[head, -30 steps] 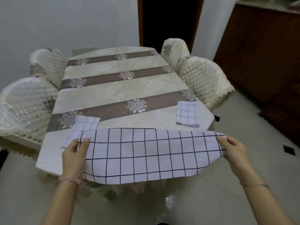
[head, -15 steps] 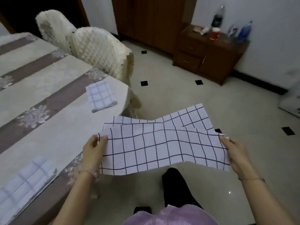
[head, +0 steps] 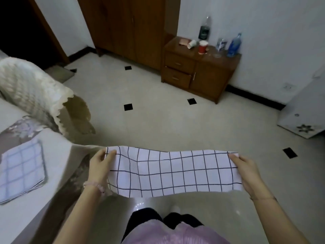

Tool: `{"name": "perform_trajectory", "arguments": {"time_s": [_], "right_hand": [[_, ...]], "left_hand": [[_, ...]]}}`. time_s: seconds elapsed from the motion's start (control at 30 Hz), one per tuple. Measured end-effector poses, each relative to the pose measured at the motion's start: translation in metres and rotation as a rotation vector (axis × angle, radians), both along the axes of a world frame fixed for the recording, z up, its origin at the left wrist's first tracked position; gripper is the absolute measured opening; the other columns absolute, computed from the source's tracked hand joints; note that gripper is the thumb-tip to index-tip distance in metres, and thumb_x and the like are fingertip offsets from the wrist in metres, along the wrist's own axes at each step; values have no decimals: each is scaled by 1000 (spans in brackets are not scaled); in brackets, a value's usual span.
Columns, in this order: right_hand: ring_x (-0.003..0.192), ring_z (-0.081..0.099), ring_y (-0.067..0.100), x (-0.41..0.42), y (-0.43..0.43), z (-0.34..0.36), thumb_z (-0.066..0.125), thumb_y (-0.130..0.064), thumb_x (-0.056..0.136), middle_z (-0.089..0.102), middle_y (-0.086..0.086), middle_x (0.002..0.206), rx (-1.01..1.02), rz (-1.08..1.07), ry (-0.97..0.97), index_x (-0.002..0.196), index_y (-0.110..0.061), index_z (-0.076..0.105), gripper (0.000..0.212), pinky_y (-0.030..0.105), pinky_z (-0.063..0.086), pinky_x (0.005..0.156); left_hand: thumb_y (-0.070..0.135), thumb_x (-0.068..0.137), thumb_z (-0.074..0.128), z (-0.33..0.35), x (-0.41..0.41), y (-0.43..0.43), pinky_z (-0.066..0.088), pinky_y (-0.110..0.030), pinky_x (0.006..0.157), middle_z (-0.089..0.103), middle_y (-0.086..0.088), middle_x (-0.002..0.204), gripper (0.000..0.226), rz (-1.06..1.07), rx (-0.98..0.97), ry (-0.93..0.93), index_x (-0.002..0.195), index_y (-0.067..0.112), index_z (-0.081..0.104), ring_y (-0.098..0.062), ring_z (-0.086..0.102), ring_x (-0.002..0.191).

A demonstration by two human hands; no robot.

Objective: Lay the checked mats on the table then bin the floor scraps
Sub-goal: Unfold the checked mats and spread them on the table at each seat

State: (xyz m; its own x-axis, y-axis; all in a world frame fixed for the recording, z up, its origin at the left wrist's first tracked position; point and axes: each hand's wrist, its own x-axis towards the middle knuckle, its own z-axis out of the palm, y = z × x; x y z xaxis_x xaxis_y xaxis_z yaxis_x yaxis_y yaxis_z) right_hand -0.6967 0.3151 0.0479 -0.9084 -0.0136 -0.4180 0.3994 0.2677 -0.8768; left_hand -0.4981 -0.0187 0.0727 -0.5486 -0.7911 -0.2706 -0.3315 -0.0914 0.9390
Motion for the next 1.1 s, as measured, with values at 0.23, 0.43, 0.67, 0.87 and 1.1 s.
{"name": "perform_trajectory", "arguments": {"time_s": [0.23, 0.43, 0.67, 0.87, 1.1], "right_hand": [[76, 61, 24, -135, -72, 27, 57, -16, 90, 68, 12, 86, -16, 103, 57, 83, -10, 68, 14, 32, 49, 71], [80, 63, 27, -240, -176, 1, 58, -14, 89, 70, 19, 96, 19, 255, 33, 96, 2, 68, 20, 32, 51, 68], [86, 67, 29, -362, -354, 23, 56, -21, 91, 72, 13, 93, 49, 465, 35, 95, -10, 70, 18, 39, 56, 71], [84, 66, 28, -450, -532, 55, 55, -17, 92, 70, 11, 92, -37, 631, 97, 99, -9, 69, 18, 40, 53, 76], [89, 67, 29, -505, -762, 27, 57, -23, 91, 72, 10, 96, -57, 934, 71, 95, -16, 69, 15, 46, 54, 83]], "left_hand": [[15, 89, 57, 4, -108, -70, 43, -29, 65, 61, -4, 79, 10, 109, -40, 32, 85, 12, 65, -17, 53, 74], [15, 89, 55, -30, -187, -139, 42, -30, 64, 60, -9, 80, 12, 234, 82, -24, 86, 7, 64, -21, 51, 74], [13, 90, 53, -15, -268, -254, 49, -32, 72, 64, -15, 90, 16, 428, 135, -5, 97, 1, 62, -26, 58, 81], [15, 92, 51, 20, -312, -368, 47, -29, 67, 62, -10, 84, 15, 646, 54, 72, 98, 6, 62, -21, 57, 74], [16, 92, 52, 8, -334, -491, 50, -38, 78, 65, -12, 87, 14, 932, 56, 90, 93, 7, 63, -28, 60, 85]]}}
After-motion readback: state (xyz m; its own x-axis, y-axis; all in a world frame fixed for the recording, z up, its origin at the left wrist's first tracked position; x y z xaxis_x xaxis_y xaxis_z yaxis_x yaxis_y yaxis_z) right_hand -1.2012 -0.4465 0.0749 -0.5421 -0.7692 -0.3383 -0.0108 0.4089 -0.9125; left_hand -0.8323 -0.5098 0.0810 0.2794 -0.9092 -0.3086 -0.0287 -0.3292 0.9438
